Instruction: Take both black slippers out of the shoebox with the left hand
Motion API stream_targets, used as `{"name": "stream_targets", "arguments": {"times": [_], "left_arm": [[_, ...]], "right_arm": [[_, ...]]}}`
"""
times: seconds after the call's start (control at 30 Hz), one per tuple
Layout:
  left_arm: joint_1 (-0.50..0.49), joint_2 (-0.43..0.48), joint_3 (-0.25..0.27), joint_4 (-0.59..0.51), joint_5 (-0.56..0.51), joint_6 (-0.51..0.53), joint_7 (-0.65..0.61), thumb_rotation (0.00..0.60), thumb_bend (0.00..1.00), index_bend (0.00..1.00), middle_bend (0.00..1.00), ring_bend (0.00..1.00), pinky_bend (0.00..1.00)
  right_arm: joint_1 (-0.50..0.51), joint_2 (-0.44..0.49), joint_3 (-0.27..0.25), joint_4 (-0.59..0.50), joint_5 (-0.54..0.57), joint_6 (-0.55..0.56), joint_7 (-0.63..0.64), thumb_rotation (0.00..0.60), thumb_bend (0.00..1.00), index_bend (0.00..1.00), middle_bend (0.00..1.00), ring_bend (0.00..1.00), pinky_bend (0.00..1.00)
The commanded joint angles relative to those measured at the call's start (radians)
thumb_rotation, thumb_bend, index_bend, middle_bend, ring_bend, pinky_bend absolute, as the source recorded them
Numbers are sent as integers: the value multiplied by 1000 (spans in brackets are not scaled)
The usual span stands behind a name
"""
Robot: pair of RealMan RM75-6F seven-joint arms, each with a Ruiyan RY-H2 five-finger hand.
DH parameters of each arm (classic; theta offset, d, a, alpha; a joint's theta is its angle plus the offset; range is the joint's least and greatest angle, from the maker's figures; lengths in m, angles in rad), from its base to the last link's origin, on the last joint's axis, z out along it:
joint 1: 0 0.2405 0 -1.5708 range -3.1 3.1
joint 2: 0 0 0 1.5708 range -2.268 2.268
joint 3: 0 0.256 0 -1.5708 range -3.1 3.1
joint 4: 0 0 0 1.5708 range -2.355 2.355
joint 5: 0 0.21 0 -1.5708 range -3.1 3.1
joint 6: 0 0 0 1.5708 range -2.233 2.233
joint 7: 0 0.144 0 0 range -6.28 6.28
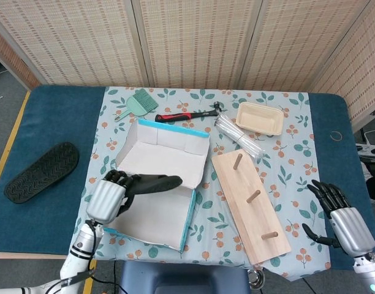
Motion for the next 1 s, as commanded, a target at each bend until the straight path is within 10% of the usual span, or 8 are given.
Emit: {"name": "stream_targets", "arguments": {"times": [0.03,0.27,0.5,0.7,0.77,0.9,1.0], "left_arm": [[40,56,-62,96,-15,58,1,600,705,839,608,341,342],[67,72,-97,262,-108,31,-49,600,718,827,612,362,342],[62,-59,-115,744,-173,-43,-105,600,739,797,608,382,341],[61,-141,-130,935,-218,-121,-144,600,703,689,551,373,330],[62,-156,-126,961,-218,-147,-163,600,650,579,499,341,325],[70,-136,-147,882,-280,-261,-208,600,453,56,179,120,274],[75,-105,-153,804,-288,-290,-241,600,407,0,17,15,255]], "right_arm": [[-1,0,0,-1,-1,3,-3,433,269,0,0,0,0],[-1,-2,-2,-4,-5,0,-12,434,269,0,0,0,0],[4,-7,-4,-10,2,-18,-32,433,269,0,0,0,0],[6,-8,-4,-10,5,-24,-38,434,269,0,0,0,0],[7,-9,-4,-11,7,-28,-40,435,269,0,0,0,0],[7,-8,-5,-13,6,-28,-40,440,269,0,0,0,0],[5,-4,-7,-14,0,-22,-36,441,269,0,0,0,0]]}}
